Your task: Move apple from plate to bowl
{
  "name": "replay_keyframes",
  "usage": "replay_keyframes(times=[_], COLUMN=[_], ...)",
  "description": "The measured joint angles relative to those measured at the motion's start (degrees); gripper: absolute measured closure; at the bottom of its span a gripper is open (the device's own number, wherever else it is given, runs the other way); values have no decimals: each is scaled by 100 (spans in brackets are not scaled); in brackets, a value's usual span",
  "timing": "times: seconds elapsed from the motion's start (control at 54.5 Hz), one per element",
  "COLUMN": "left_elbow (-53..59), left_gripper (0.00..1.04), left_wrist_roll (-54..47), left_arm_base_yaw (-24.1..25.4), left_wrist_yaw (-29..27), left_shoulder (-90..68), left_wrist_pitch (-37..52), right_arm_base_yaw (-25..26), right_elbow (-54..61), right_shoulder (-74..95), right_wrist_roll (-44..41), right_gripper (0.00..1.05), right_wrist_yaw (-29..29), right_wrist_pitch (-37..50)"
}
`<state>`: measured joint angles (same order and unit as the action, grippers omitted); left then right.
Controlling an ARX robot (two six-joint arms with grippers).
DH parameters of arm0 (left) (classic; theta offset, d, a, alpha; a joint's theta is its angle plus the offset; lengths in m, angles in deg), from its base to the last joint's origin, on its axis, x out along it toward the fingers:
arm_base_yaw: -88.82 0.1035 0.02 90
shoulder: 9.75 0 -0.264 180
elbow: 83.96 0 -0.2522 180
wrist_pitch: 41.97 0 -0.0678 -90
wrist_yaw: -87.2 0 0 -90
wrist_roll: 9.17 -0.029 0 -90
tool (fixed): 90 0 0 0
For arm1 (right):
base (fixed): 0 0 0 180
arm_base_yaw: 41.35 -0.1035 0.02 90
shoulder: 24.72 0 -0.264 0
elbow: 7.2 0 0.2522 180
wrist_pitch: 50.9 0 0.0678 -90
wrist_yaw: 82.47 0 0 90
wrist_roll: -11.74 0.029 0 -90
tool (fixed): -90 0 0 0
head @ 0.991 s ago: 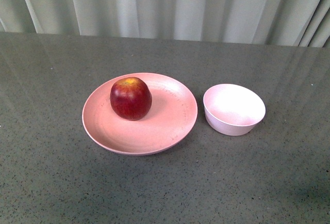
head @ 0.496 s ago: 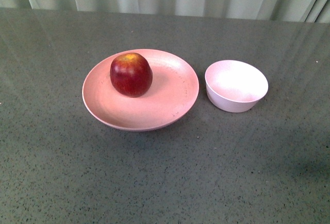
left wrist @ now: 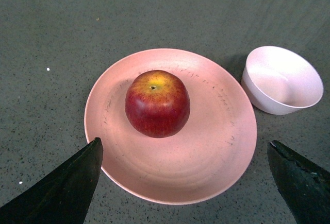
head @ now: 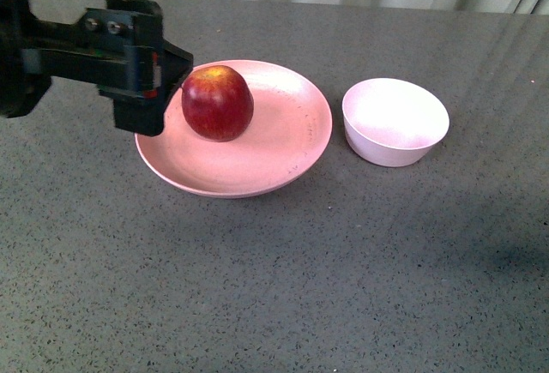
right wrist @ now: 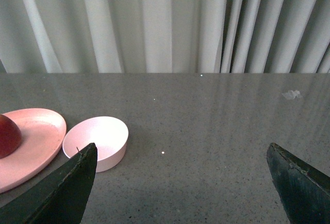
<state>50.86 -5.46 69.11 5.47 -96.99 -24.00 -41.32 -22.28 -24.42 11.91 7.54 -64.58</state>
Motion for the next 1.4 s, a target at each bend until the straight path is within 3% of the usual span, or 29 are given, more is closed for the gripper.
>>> replay_keyframes(times=[0.551,1.395], left_elbow=[-1580,-2667], left_gripper=[9,9], left_wrist_roll=[-243,-291], left_arm_base_yaw=[-50,-144], left_wrist_yaw=[-256,-407], left_shoulder=[-2179,-3414], left_wrist_pitch=[-4,-297], right_arm_base_yaw=[0,0], right_elbow=[0,0], right_shoulder=[0,0], right_wrist_roll=[0,0], right_gripper=[9,9], right_wrist_yaw=[0,0], right_wrist_pitch=[0,0])
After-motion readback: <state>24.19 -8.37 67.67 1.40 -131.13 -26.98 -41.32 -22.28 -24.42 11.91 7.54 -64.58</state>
